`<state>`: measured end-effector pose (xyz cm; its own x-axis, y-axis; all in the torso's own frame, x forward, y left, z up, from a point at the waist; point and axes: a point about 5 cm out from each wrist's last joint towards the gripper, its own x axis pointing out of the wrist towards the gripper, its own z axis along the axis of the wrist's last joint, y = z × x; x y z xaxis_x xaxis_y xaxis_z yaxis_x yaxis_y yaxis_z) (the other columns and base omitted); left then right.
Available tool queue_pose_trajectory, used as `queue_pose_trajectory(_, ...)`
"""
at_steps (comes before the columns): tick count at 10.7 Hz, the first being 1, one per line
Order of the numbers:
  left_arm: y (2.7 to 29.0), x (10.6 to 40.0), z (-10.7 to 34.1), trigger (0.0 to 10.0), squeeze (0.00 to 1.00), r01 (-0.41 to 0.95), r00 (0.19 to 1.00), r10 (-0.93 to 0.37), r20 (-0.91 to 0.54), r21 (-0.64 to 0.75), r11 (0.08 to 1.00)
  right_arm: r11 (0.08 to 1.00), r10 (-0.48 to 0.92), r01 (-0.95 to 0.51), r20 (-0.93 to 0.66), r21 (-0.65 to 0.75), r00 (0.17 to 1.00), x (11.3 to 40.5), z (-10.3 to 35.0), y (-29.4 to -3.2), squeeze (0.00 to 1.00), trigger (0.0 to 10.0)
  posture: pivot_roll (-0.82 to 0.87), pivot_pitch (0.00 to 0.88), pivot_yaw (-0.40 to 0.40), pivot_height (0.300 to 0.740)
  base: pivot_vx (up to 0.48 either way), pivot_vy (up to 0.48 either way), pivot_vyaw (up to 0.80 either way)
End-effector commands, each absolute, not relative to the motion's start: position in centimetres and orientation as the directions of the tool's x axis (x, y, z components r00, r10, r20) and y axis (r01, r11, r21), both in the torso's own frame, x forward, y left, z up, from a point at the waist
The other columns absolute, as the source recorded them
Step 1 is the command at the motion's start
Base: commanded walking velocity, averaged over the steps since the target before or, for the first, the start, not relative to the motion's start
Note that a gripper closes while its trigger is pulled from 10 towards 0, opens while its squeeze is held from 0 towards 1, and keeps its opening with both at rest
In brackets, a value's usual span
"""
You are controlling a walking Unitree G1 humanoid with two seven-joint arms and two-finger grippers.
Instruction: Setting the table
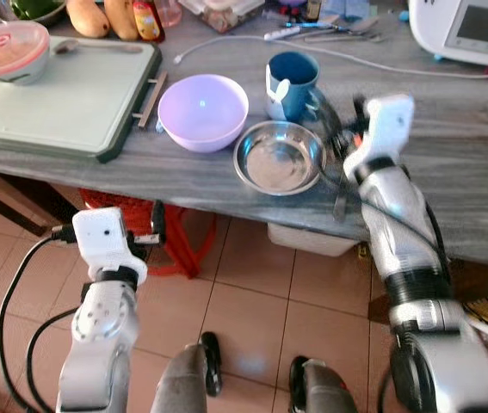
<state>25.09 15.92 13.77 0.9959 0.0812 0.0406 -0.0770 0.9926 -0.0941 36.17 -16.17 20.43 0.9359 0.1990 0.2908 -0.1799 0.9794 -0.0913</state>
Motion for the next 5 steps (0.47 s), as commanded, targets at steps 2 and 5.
queue_pose_trajectory(2,16.6,25.1,13.3,10.0,0.0,-0.114,0.993,0.117,0.033,-0.086,0.99,0.985,0.171,-0.157,0.306,-0.07,0.936,34.6,20.8,-16.2,0.0,10.0,0.02,0.173,0.043,0.74,0.0,0.0,0.0)
queue_pose_trajectory(5,16.4,25.6,13.3,10.0,0.0,-0.105,0.993,0.11,0.053,-0.096,0.99,0.994,0.109,-0.098,0.249,-0.056,0.962,31.2,19.1,-16.6,0.0,10.0,-0.01,0.134,0.048,0.74,0.0,0.0,0.0)
